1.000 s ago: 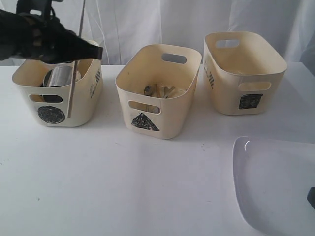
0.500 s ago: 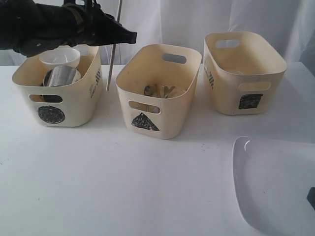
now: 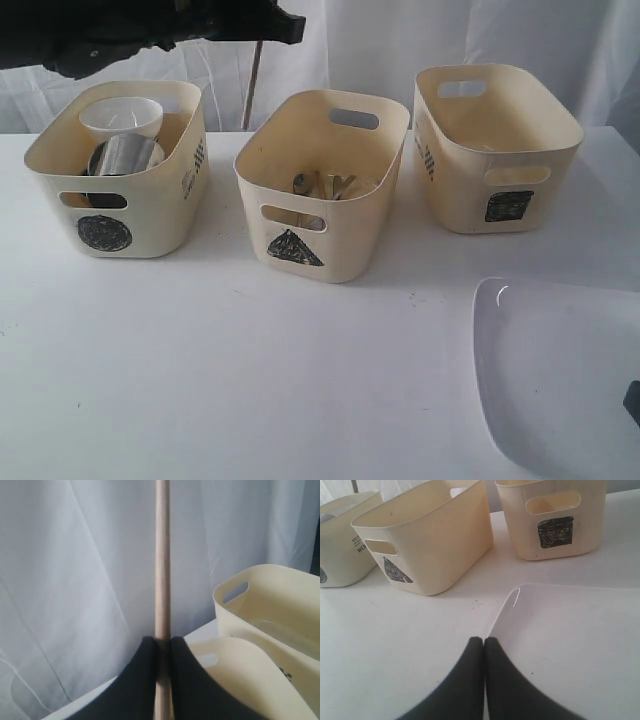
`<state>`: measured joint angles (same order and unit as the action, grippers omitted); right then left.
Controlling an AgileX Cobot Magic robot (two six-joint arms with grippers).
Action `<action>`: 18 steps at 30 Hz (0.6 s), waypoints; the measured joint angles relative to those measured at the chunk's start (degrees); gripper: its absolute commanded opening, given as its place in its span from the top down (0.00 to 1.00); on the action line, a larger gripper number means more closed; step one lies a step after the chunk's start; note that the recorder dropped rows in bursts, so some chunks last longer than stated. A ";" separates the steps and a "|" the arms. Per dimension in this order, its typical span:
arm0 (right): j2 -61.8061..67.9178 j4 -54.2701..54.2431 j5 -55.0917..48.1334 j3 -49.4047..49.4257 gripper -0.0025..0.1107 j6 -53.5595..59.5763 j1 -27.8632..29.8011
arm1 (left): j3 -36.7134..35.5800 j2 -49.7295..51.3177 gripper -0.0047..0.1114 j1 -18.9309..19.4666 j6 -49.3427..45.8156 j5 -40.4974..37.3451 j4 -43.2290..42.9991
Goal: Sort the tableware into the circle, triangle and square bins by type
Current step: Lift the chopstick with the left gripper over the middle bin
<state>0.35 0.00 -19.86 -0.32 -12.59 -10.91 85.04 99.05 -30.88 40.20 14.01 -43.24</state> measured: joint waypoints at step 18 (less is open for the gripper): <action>0.00 0.00 0.00 0.00 0.98 0.00 0.00 | 0.03 6.31 0.90 -1.88 -0.90 3.73 1.88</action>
<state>0.35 0.00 -19.86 -0.32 -12.59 -10.91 85.08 105.37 -32.76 39.30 17.74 -41.36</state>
